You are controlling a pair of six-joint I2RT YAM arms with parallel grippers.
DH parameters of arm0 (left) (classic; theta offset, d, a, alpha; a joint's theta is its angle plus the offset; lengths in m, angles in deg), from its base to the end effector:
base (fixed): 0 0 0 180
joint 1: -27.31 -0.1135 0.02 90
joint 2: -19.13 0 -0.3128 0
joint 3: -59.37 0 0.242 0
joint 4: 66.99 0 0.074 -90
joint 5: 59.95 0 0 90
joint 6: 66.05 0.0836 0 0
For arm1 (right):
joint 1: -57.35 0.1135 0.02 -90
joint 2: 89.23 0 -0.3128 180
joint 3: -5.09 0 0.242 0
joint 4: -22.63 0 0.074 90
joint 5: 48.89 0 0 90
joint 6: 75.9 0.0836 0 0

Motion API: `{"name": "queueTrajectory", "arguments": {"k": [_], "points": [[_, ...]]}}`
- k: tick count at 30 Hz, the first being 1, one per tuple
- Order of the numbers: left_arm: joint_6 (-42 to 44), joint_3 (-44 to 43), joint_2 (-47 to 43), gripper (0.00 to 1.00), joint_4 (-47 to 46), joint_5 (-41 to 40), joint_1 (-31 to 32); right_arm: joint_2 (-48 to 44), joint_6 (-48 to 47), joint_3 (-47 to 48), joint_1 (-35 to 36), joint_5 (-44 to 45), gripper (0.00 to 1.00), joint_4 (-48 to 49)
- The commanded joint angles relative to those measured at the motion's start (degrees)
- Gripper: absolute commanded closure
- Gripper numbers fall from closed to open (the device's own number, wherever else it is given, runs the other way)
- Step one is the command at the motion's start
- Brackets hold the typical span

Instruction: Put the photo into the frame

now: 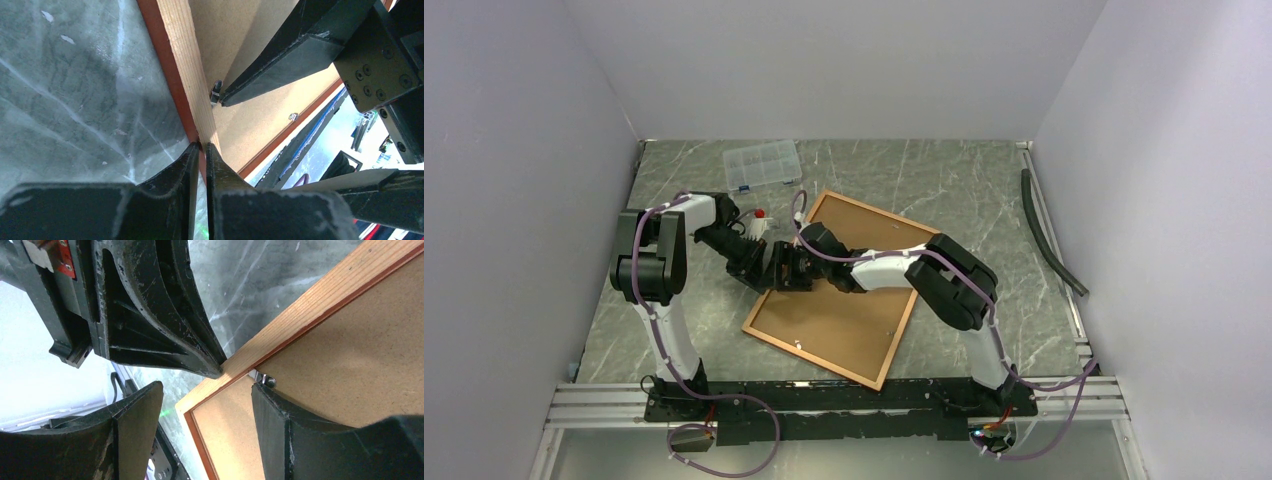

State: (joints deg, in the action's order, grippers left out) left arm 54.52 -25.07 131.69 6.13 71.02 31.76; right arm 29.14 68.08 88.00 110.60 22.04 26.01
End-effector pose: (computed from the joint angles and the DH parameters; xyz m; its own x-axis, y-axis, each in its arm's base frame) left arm 0.3215 -0.0800 0.1538 -0.8770 0.4534 -0.1592 0.4381 0.6180 -0.6528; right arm 0.2745 0.4133 0.1671 -0.9333 0.0277 -0.3579 -0.2857 0.5463 0.7874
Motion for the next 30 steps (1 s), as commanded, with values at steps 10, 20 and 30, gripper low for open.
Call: {"name": "queueTrajectory", "arguments": {"k": [10,20,30], "points": [[0.9,1.0,-0.6,0.87,-0.1,1.3,0.3,2.0,2.0,0.6,0.4,4.6,0.31,2.7],[1.6,-2.7,-2.2,0.85,4.2,2.5,-0.9,-7.5,-0.4,-3.3,-0.2,1.9,0.23,2.0],[-5.2,-4.5,-0.4,0.72,-3.1,2.6,0.0,-33.0,-5.4,-20.5,-12.1,5.3,0.08,-10.2]]}}
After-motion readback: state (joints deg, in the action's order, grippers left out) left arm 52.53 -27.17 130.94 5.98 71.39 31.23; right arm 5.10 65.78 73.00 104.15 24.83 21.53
